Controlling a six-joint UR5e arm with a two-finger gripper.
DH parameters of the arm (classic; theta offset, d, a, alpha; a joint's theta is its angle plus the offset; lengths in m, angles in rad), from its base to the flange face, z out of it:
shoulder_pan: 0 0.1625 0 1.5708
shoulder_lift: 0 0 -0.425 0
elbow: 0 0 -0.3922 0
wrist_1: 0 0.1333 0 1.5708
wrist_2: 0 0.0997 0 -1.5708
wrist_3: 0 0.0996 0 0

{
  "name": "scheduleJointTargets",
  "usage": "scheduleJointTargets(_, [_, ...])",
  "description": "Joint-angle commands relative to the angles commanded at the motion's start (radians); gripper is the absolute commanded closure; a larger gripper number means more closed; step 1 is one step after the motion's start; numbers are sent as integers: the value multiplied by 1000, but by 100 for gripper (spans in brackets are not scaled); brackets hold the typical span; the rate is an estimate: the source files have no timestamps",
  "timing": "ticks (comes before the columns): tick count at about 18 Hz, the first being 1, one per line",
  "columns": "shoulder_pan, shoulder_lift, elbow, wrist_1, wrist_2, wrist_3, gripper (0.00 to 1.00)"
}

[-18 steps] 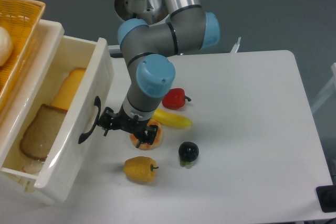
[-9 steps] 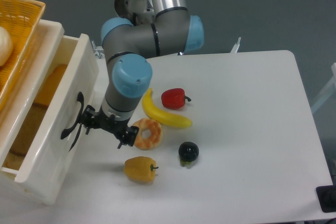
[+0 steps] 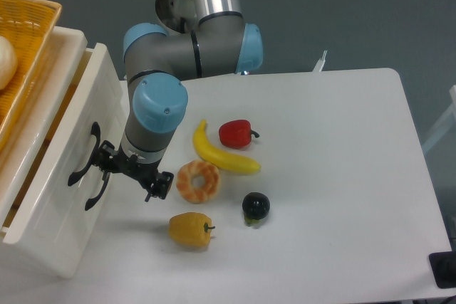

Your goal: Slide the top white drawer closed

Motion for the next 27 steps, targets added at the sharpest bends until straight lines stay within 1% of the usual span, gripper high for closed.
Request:
scheduleJointTargets(4, [-18,0,-2,0,2,0,0])
scheduleJointTargets(9, [-21,0,-6,2,0,0,0])
scheduleJointTargets(17, [-17,2,3,5,-2,3,0])
scheduleJointTargets(21, [-2,3,18,5,-2,74,0])
scheduleJointTargets(24, [31,3,49,3,2,145,0])
scheduleJointTargets(27, [72,3,80,5,11,179,0])
